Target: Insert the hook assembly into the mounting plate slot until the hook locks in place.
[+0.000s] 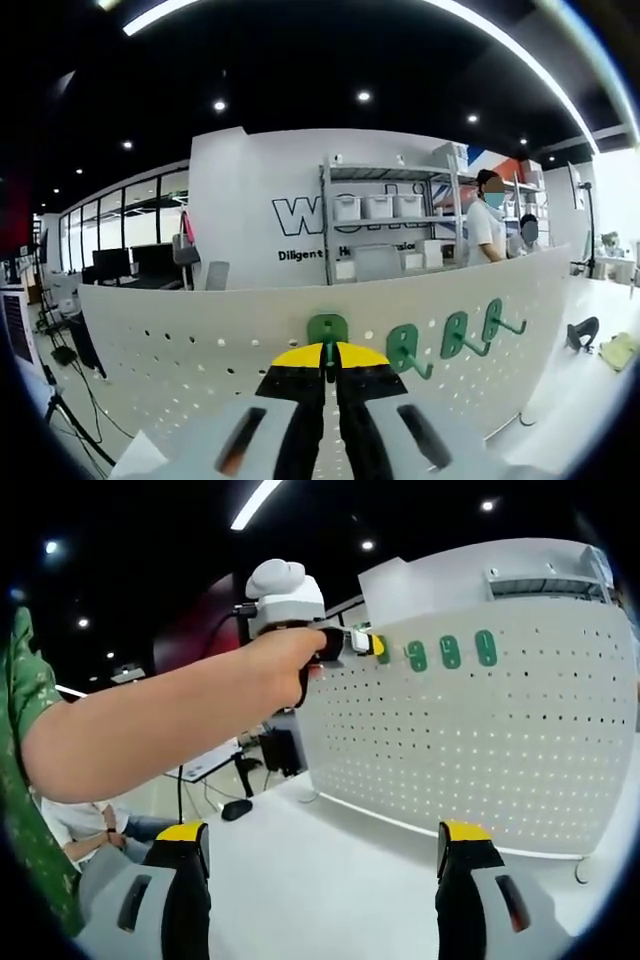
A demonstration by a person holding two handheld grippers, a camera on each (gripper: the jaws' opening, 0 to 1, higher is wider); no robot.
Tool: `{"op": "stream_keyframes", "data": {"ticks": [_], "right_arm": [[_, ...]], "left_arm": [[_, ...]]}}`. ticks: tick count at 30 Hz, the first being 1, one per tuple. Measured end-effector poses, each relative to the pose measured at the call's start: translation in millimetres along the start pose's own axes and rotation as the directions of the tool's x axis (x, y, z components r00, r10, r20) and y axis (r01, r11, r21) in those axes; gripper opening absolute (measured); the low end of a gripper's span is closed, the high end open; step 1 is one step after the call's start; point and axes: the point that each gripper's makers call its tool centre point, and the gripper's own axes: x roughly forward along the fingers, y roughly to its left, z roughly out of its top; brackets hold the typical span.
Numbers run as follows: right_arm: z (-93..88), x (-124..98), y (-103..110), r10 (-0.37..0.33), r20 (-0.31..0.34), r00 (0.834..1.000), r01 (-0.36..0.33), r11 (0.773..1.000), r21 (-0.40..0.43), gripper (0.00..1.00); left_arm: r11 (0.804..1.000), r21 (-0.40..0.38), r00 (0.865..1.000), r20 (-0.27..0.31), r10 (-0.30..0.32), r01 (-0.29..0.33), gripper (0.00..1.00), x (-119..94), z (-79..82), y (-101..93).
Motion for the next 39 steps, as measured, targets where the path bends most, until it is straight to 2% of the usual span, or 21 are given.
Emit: {"op": "stream_keyframes", "data": {"ticks": [39], "right_arm": [[-3.2,-1.0,-1.3,-0.002,-0.012,1.0,0.002,1.0,0.002,0.96]], "left_arm": [[1.0,0.01,1.0,0.009,0.001,-0.001,0.03,-0.2,-9.7,-3.1]]}}
